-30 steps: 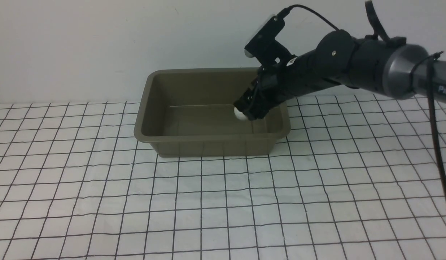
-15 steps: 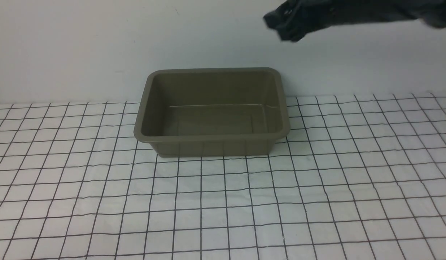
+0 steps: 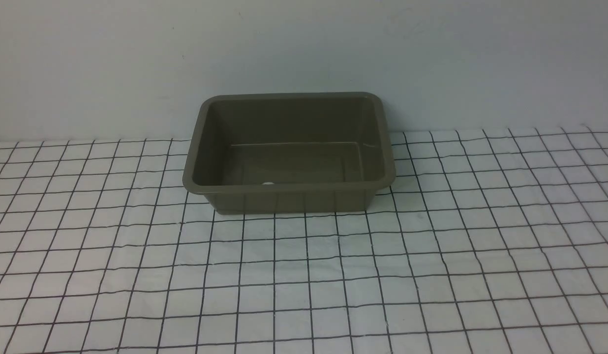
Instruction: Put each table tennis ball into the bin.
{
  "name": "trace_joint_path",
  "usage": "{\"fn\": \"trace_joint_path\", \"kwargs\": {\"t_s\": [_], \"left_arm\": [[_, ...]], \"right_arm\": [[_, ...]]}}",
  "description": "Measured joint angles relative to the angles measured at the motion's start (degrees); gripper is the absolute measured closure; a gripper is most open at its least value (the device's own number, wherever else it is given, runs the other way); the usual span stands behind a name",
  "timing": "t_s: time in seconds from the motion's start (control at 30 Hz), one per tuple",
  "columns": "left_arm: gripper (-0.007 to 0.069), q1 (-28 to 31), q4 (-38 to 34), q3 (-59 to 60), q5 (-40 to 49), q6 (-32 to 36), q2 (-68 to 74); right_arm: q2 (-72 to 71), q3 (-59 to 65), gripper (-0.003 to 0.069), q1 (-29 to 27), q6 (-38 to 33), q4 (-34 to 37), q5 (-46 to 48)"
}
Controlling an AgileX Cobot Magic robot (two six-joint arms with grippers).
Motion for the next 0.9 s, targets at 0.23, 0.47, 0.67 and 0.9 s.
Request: {"fn": "trace_joint_path", "kwargs": {"t_s": [0.23, 0.47, 0.67, 0.9], "left_arm": [[0.0157, 0.0, 0.0, 0.0, 0.0, 0.0, 0.0], [0.0157, 0.0, 0.0, 0.0, 0.0, 0.0, 0.0], [0.0157, 0.0, 0.0, 0.0, 0.0, 0.0, 0.0], [0.0157, 0.0, 0.0, 0.0, 0.0, 0.0, 0.0]], "right_arm": [[-1.9, 0.0, 0.0253, 0.0, 0.1, -2.4, 2.1], [-5.0, 0.0, 0.0253, 0.0, 4.7, -12.3, 6.3], [-15.2, 0.8, 0.0253, 0.0, 11.1, -21.0, 10.8], [-40.4, 21.3, 0.0253, 0.0, 15.6, -23.9, 6.5]]}}
